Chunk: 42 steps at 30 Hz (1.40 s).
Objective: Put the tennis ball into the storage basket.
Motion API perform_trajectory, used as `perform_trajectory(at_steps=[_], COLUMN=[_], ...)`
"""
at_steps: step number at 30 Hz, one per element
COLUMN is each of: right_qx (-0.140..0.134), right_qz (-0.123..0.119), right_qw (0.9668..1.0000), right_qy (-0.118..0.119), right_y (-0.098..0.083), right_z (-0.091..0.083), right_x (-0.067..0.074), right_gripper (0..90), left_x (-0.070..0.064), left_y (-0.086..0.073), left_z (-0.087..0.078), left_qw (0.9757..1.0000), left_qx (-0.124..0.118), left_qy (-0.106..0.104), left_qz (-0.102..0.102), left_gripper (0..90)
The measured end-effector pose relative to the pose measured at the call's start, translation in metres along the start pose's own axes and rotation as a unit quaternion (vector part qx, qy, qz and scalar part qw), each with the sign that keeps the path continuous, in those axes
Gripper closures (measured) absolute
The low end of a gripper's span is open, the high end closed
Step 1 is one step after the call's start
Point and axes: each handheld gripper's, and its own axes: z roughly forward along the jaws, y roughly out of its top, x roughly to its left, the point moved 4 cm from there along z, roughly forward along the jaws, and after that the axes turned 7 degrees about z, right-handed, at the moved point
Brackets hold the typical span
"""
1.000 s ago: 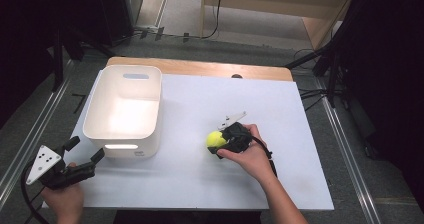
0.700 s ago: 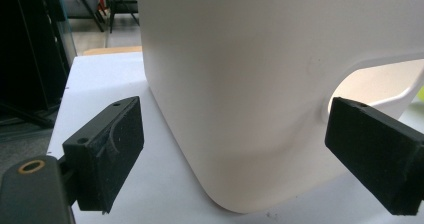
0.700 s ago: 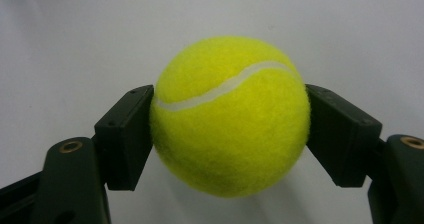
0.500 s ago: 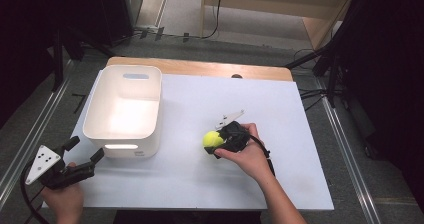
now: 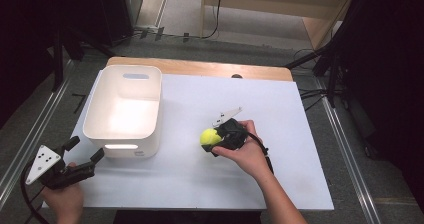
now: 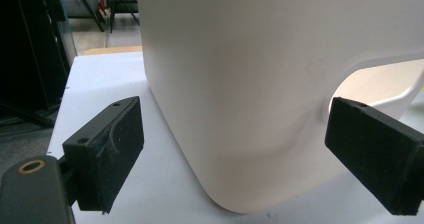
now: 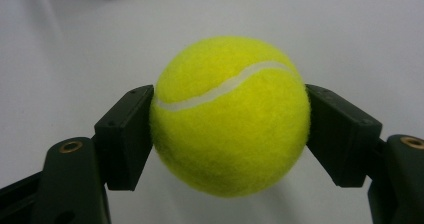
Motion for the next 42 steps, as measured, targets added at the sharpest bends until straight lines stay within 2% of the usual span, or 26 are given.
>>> perform_trajectory(at_steps=[6,20,42], right_qx=[-0.003,-0.008,-0.016], right_qz=[-0.003,-0.027,-0.039], right_qw=[1.0000,0.9996,0.9988], right_qy=[0.001,0.006,0.025], right_y=[0.007,0.030,0.055], right_z=[-0.003,-0.009,-0.013], right_x=[0.003,0.009,0.020], right_gripper=[24.3,24.4,24.4], left_x=[0.000,0.000,0.000], left_y=[0.000,0.000,0.000], left_z=[0.000,0.000,0.000], left_qw=[1.0000,1.0000,1.0000], left_qx=[-0.001,-0.002,0.001], left_qy=[0.000,0.000,0.000], left_qz=[0.000,-0.002,-0.003], left_gripper=[8.5,8.5,8.5])
